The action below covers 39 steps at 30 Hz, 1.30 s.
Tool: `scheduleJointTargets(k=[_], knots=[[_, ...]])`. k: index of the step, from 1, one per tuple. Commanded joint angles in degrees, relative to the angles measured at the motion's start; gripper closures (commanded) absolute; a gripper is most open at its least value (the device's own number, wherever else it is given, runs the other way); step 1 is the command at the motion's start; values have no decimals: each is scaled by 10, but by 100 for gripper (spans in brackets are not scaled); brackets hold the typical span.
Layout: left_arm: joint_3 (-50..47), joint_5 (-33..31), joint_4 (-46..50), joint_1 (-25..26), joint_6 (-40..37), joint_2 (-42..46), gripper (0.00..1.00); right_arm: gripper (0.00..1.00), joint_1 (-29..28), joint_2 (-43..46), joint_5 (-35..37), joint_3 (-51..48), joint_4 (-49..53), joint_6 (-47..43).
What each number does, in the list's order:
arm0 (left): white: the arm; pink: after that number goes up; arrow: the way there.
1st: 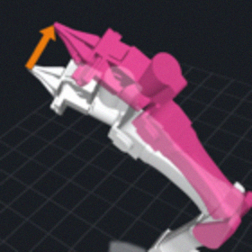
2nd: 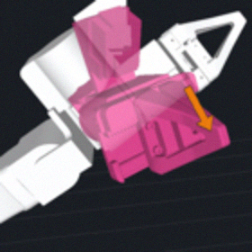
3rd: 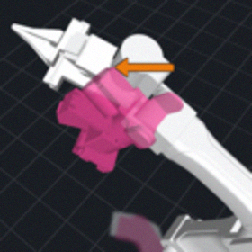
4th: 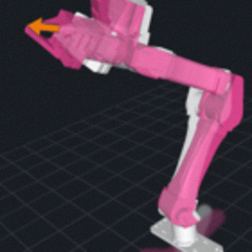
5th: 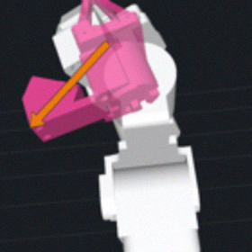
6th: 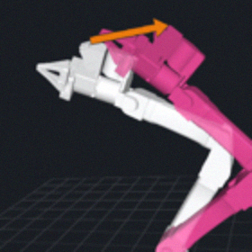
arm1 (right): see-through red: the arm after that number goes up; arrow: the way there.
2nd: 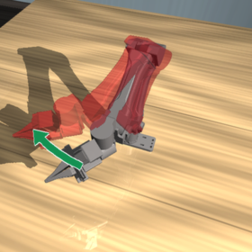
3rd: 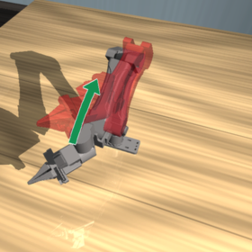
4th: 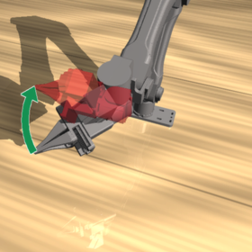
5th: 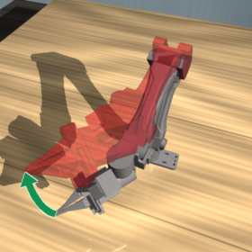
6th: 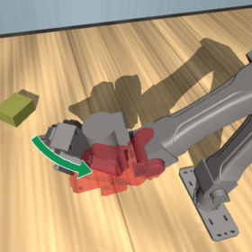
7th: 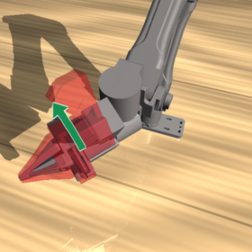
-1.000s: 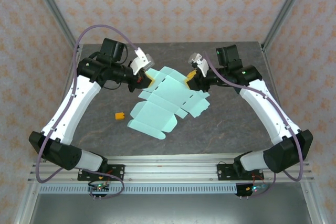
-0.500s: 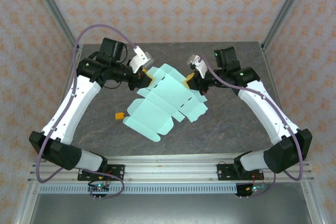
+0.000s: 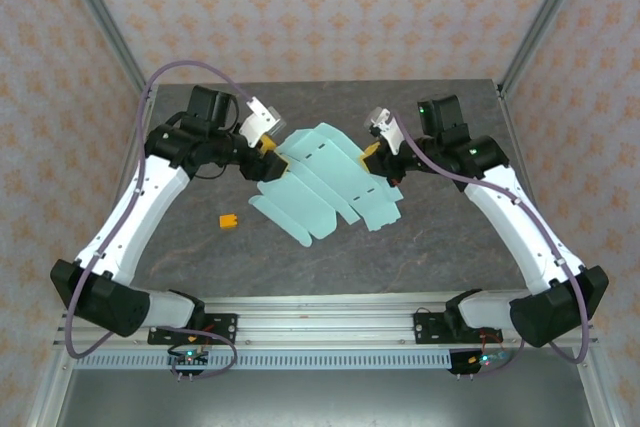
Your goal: Fold the paper box
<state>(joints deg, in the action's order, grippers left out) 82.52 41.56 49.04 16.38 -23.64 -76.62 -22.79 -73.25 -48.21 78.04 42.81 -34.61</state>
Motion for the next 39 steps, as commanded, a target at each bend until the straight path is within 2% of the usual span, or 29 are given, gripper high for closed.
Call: scheduleJointTargets(k=[1, 3, 4, 5, 7, 10, 12, 17, 25, 30, 39], knots=[[-28, -27, -60, -5, -7, 36, 31, 100, 0, 15, -24, 27, 33, -1], [-41, -2, -75, -4, -19, 43, 28, 100, -1, 15, -30, 33, 39, -2], [-50, 17, -88, -5, -19, 45, 22, 100, 0, 13, -36, 36, 39, -4], [-62, 37, -109, -5, -19, 47, 20, 100, 0, 9, -41, 41, 41, -6], [-86, 64, -149, -4, -18, 50, 20, 100, 0, -2, -49, 56, 51, -9], [-102, 61, -180, -4, -27, 45, 21, 100, 0, -10, -59, 67, 61, -10], [-94, 76, -176, -4, -34, 35, 25, 100, 0, -6, -53, 61, 53, -8], [-68, 144, -167, -4, -18, 15, 47, 100, 0, -3, -37, 55, 37, -2], [-73, 160, -179, -4, 5, 22, 78, 100, 0, 2, 6, 41, 5, 10], [-71, 174, -187, -4, 34, 24, 85, 100, -4, 12, 43, 23, -30, 26], [-70, 158, -177, 2, 127, 23, 93, 100, -44, 75, 207, -63, -154, 22]])
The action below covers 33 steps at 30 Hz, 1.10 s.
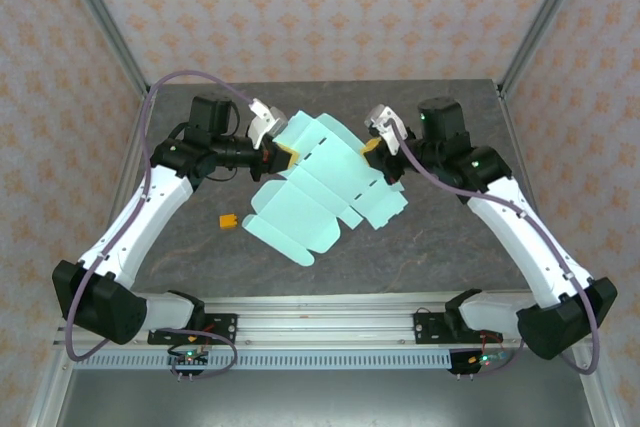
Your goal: Fold the paper box
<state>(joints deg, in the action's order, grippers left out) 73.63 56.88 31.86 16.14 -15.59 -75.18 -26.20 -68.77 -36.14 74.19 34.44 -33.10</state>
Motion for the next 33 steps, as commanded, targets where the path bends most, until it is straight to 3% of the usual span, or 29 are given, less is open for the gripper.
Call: scheduleJointTargets(k=[1, 8, 23, 33], knots=[[19, -5, -4, 5, 57, 8, 93, 100, -17, 38, 106, -36, -86, -2], [7, -41, -27, 5, 126, 7, 94, 100, -77, 47, 219, -76, -122, -72], [-1, -69, -51, 5, 190, -26, 95, 100, -186, 40, 457, -181, -335, -138], [6, -70, -51, 5, 199, -37, 95, 100, -209, 13, 507, -210, -390, -171]])
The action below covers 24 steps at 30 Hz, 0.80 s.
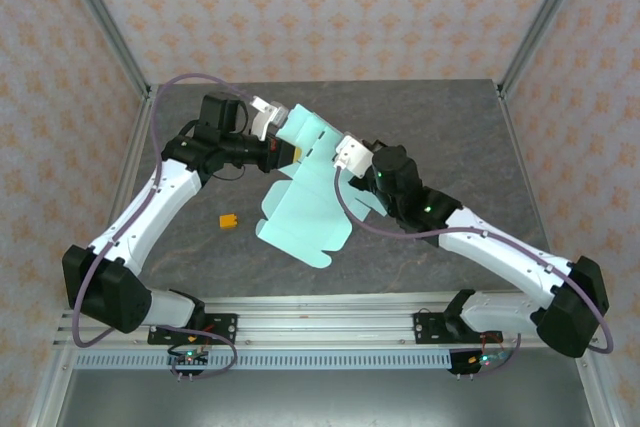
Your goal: Fold the paper box
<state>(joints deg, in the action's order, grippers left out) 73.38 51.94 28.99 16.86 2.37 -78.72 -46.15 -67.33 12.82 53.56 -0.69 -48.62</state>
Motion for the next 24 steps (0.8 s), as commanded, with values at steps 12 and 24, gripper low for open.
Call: scheduleJointTargets(k=[12, 24], knots=[[-35, -95, -20, -13, 7, 22, 78, 100, 59, 8, -194, 84, 183, 89], [-32, -199, 45, -13, -24, 104, 49, 100, 91, -39, -314, 193, 344, 106]])
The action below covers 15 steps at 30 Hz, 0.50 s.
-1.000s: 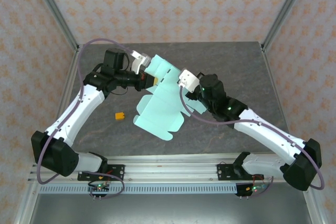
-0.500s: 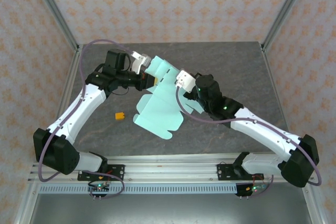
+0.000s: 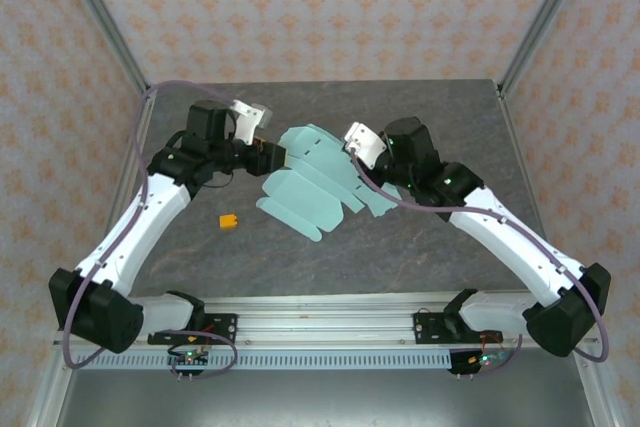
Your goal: Fold the paper box
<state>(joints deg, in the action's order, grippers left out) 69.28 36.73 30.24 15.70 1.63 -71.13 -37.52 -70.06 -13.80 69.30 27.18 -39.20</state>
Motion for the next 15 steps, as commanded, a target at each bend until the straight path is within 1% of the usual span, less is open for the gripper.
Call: scheduleJointTargets(k=[1, 5, 8, 12, 15], knots=[[14, -55, 41, -1, -19, 35, 49, 100, 5, -17, -52, 44, 75, 13], [32, -74, 66, -1, -16, 62, 49, 100, 7, -31, -64, 68, 97, 17], [51, -65, 87, 2, -24, 66, 48, 100, 15, -38, -73, 70, 102, 15], [71, -72, 111, 7, -50, 47, 48, 100, 31, -57, -97, 85, 120, 8], [65, -90, 100, 9, -37, 20, 47, 100, 54, -85, -123, 108, 144, 4]])
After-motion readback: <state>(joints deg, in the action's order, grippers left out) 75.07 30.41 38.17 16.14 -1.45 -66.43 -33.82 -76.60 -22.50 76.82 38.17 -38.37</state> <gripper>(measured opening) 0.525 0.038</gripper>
